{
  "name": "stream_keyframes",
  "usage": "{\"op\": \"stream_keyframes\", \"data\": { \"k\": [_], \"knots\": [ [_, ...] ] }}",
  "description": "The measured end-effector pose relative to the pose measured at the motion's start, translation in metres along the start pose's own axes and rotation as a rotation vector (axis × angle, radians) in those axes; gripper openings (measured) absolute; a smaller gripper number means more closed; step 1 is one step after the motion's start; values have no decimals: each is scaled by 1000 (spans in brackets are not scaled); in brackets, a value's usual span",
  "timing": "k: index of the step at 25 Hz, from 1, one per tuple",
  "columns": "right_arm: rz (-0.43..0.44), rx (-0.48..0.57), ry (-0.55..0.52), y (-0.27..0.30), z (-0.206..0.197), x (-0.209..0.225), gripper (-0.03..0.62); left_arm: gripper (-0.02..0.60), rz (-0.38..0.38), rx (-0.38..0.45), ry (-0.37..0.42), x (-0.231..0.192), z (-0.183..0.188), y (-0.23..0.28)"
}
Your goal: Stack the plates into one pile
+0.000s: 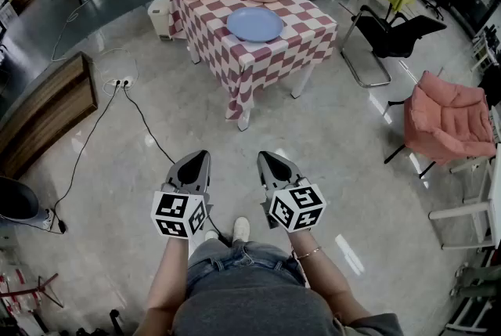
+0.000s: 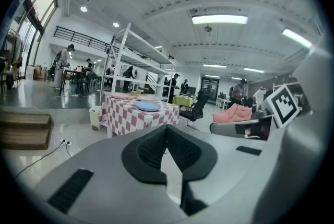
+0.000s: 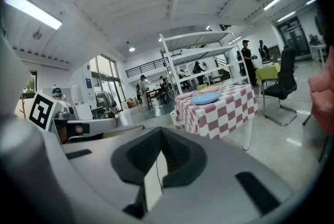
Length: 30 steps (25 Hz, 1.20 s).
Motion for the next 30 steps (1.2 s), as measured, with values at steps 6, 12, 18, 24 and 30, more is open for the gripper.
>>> {"op": "stream_keyframes", "data": {
  "k": [6,12,18,24,30],
  "knots": [
    [14,16,5,-1,6,3,9,16,7,3,10,1,3,3],
    [19,12,-7,3,4,6,9,17,15,4,6,2,3,6],
    [21,6,31,2,6,13,11,15,29,9,-14,2,9,9],
    [16,-25,33,2,6,20,11,17,61,16,19,2,20,10],
    [9,-39,51,17,8,25,11,17,68,-8,59,-8,22,23]
  ]
}}
Point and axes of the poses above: the fingertips, and each gripper's own axes: y forward along the fingers, x to its right, z out of its top, the point moved 1 cm from there along -y, backward along the fingers, and after that the axes turned 11 degrees about y, right-handed, at the moved point
